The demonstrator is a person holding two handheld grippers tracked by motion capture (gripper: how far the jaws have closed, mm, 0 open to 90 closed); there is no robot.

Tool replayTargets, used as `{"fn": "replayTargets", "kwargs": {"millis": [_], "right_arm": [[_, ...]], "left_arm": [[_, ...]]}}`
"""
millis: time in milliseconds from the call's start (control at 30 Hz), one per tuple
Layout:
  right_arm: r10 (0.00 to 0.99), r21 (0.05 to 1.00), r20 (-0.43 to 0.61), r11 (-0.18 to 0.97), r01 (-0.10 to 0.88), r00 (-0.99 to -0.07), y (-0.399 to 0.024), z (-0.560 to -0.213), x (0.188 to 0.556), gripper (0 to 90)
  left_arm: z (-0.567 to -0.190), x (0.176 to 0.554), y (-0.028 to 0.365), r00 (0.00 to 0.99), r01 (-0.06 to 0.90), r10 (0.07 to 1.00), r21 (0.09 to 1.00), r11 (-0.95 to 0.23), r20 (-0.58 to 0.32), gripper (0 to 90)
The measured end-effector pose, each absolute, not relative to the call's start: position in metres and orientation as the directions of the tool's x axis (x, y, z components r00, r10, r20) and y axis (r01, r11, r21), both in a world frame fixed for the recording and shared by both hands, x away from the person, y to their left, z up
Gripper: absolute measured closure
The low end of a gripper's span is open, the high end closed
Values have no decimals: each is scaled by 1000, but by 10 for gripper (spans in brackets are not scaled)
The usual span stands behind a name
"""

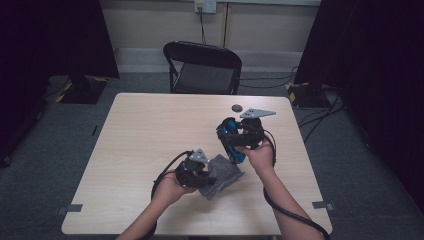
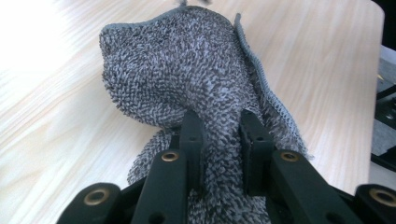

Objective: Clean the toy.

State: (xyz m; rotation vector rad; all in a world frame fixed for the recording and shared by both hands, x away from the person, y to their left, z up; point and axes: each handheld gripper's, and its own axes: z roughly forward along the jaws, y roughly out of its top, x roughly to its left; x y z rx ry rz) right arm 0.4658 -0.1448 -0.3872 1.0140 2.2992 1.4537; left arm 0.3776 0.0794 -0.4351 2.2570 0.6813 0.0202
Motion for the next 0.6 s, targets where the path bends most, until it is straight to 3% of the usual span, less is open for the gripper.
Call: {"fn": "replayTargets", "kwargs": {"millis": [600], "right_arm": [[662, 862, 174, 256, 438, -729, -156, -409, 453, 256]], "left_arm": [[-418, 394, 131, 781, 519, 600, 713, -472, -171, 748]]}}
